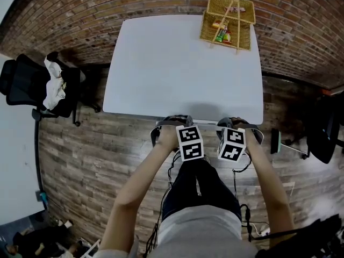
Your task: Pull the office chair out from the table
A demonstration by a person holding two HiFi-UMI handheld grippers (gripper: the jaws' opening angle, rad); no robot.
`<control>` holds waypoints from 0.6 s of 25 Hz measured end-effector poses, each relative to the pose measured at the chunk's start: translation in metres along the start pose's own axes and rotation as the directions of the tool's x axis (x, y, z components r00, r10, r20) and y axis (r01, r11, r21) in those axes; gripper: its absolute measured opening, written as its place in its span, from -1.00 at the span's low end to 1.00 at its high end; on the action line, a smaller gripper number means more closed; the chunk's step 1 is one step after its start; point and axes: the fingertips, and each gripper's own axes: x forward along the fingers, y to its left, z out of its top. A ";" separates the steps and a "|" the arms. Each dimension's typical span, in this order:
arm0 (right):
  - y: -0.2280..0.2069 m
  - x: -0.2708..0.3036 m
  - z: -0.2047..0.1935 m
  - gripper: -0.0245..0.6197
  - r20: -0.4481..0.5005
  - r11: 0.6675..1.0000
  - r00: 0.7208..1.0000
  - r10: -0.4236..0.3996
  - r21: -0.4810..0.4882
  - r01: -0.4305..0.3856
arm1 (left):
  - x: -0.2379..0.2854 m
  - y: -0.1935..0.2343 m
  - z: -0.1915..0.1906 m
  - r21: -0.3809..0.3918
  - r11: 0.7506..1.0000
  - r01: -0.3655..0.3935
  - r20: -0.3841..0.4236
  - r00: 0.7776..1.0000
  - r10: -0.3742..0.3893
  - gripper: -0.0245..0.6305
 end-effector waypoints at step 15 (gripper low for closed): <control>0.039 -0.006 0.004 -0.66 0.006 1.000 1.000 0.021 0.005 -0.021 | -0.009 -0.041 -0.007 -0.016 1.000 -0.011 -0.003 1.000 0.011 -0.66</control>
